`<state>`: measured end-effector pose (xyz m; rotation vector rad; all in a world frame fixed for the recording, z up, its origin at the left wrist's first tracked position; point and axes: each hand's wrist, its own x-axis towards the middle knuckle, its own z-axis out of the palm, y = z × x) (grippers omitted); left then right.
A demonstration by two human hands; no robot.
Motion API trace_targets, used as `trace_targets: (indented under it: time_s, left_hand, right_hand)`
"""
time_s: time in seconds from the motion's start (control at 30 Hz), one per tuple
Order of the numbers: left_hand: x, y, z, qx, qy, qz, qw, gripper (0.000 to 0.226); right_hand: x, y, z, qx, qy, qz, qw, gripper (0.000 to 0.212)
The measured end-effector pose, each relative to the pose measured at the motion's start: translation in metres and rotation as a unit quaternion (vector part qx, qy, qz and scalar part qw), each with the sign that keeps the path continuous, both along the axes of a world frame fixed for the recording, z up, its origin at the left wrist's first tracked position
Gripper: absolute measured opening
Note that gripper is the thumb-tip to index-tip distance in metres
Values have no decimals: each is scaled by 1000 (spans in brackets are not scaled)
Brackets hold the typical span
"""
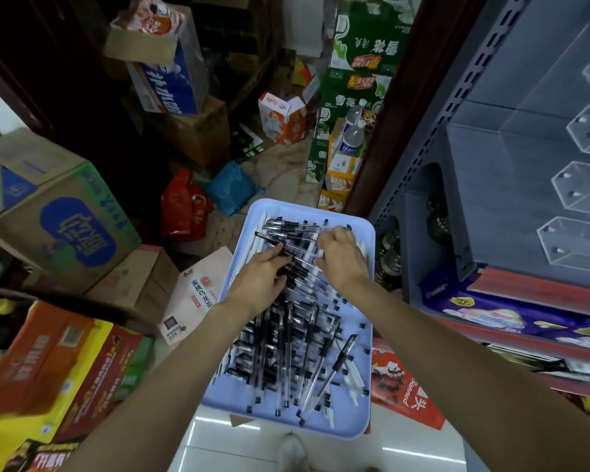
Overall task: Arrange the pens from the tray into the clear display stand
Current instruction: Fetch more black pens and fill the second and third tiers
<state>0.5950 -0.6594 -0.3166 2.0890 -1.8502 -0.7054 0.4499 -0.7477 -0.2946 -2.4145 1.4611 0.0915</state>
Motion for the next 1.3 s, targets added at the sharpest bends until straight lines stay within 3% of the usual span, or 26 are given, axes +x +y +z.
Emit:
trace_targets:
  time_s: [0.17, 0.33, 0.4, 0.47, 0.6, 0.7, 0.8, 0.93, 1.07, 1.17, 1.3]
  left_hand:
    - [-3, -1, -1, -35, -7, 56, 998, 43]
    - [-7, -1, 0, -33, 3, 73, 997, 42]
    - [-8, -2, -1, -36, 29, 90, 995, 39]
    - [-9, -3, 0, -47, 64, 110, 991, 37]
    - [-11, -7, 11, -90, 154, 175, 968, 28]
    - [-17, -10, 30, -58, 277, 240, 929, 25]
    - [-31, -13, 51, -22, 410, 215, 886, 19]
    - [-53, -22, 77, -54, 459, 215, 860, 29]
    - [-72, -32, 105, -85, 437, 188, 875, 29]
    - [-87, -44, 131, -128, 342, 120, 923, 33]
    - [-125, -64, 177, -139, 219, -28, 965, 25]
  right_hand:
    - [-1, -5, -5, 5, 0, 3, 1000, 42]
    - [-1, -8, 0, 20, 36, 39, 998, 14]
    - [-1, -8, 3, 44, 30, 31, 998, 28]
    - [-2, -9, 4, 73, 11, 12, 997, 43]
    - [-12, -2, 16, 148, -108, -58, 981, 32]
    - [-26, 6, 30, 183, -197, -78, 960, 26]
    - [-33, 10, 44, 199, -250, -77, 944, 22]
    - [-40, 17, 68, 182, -291, -64, 937, 21]
    - [-64, 17, 101, 156, -305, -67, 937, 18]
    - [-93, 8, 134, 91, -336, -85, 933, 27]
    - [-139, -9, 182, 41, -482, -113, 868, 37]
